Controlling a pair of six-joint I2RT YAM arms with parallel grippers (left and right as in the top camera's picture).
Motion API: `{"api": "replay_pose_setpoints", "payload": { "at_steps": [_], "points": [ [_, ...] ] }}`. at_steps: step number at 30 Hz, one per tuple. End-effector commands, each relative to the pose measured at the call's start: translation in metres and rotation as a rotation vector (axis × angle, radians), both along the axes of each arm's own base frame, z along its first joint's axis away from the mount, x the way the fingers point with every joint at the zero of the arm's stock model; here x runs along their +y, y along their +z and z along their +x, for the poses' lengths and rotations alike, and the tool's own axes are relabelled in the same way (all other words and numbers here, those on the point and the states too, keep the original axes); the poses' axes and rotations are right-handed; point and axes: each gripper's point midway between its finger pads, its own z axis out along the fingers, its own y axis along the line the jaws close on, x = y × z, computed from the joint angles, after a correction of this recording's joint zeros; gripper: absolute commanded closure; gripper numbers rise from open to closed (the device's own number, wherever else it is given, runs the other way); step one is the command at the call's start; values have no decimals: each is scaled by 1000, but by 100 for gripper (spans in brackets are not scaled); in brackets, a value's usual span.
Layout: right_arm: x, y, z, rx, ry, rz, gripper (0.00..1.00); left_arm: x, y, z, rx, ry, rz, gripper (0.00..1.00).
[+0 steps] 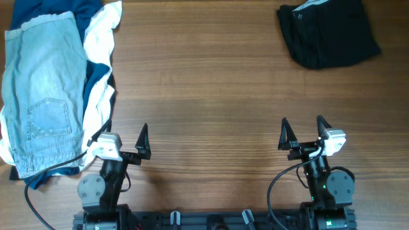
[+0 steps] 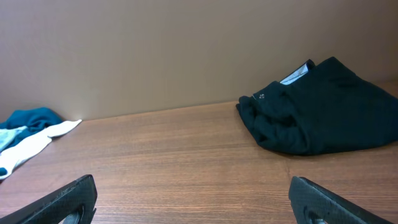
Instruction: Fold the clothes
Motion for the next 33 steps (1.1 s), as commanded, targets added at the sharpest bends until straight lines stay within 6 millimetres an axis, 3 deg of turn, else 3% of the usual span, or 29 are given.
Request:
{"api": "replay_pose_setpoints", "payload": {
  "at_steps": [1, 21, 28, 29, 33],
  "points": [
    [-1, 1, 0, -4, -7, 12, 0, -3, -1, -1, 0, -14, -3, 0],
    [-9, 4, 1, -17, -53, 12, 0, 1, -1, 0, 0, 9, -1, 0],
    [-8, 30, -1, -122, -51, 20, 0, 0, -1, 0, 1, 4, -9, 0],
    [-8, 30, -1, -123, -46, 21, 0, 1, -1, 0, 13, 14, -75, 0],
    [7, 38, -4, -165, 32, -60, 0, 1, 0, 0, 24, 17, -150, 0]
  ]
}}
